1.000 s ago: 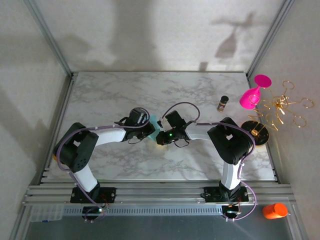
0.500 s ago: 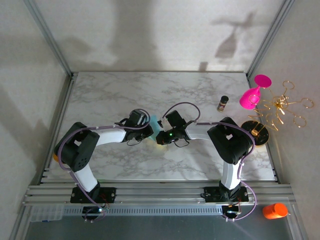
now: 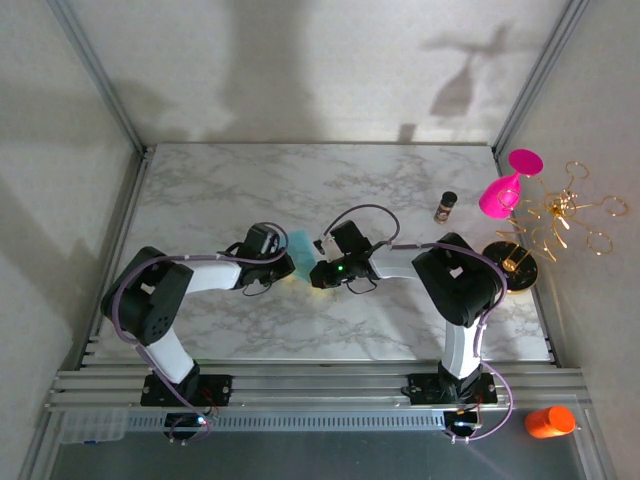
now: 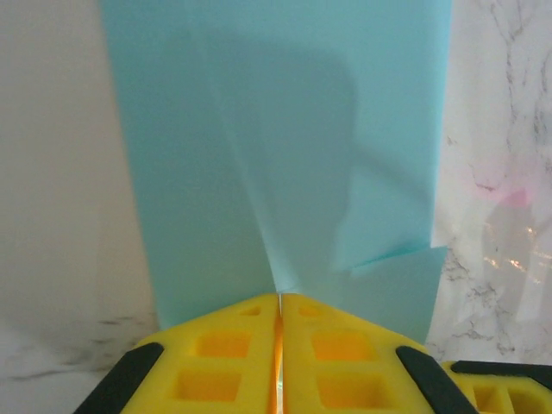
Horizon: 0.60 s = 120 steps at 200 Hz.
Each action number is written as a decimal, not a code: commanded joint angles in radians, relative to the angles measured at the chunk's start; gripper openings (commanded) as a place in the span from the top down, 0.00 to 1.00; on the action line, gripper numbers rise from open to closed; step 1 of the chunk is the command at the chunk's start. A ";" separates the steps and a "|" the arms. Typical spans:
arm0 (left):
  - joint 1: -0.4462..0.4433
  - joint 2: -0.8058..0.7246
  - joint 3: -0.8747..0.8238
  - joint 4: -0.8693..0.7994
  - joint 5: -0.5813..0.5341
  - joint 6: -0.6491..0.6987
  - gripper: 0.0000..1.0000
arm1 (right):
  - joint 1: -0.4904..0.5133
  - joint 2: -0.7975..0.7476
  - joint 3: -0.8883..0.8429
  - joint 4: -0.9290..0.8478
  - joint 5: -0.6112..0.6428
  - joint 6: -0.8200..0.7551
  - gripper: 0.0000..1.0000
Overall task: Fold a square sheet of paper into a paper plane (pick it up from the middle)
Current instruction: Third fold the triangle at the center of the table.
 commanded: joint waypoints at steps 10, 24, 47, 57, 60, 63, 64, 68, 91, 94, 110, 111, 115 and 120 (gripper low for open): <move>0.100 -0.020 -0.019 -0.091 -0.097 0.081 0.90 | 0.001 0.072 -0.042 -0.159 0.077 0.005 0.95; 0.117 -0.041 0.009 -0.129 -0.108 0.099 0.90 | 0.001 0.072 -0.041 -0.159 0.077 0.005 0.95; 0.117 -0.097 0.047 -0.162 -0.109 0.102 0.90 | 0.001 0.070 -0.037 -0.156 0.073 0.011 0.95; 0.110 -0.126 0.050 -0.154 -0.098 0.085 0.90 | 0.000 0.070 -0.034 -0.155 0.069 0.014 0.95; 0.107 -0.133 0.050 -0.149 -0.092 0.079 0.90 | 0.001 0.071 -0.034 -0.153 0.067 0.014 0.95; 0.103 -0.141 0.049 -0.144 -0.087 0.072 0.90 | 0.000 0.071 -0.033 -0.153 0.066 0.015 0.95; 0.101 -0.143 0.049 -0.141 -0.085 0.070 0.90 | 0.001 0.072 -0.033 -0.153 0.065 0.015 0.95; 0.093 -0.152 0.047 -0.133 -0.080 0.060 0.90 | 0.001 0.072 -0.033 -0.153 0.064 0.016 0.95; 0.027 -0.175 0.030 -0.065 -0.059 -0.001 0.90 | 0.001 0.075 -0.030 -0.148 0.057 0.020 0.95; 0.017 -0.175 0.026 -0.051 -0.054 -0.012 0.90 | 0.001 0.075 -0.030 -0.148 0.056 0.020 0.95; -0.029 -0.155 0.019 -0.003 -0.036 -0.057 0.90 | 0.000 0.078 -0.030 -0.149 0.056 0.020 0.95; -0.032 -0.153 0.018 0.000 -0.036 -0.060 0.90 | 0.000 0.078 -0.030 -0.149 0.056 0.020 0.95; -0.042 -0.146 0.017 0.011 -0.031 -0.070 0.90 | 0.001 0.078 -0.030 -0.150 0.056 0.020 0.95; -0.054 -0.138 0.016 0.024 -0.027 -0.077 0.90 | 0.001 0.078 -0.030 -0.150 0.056 0.020 0.95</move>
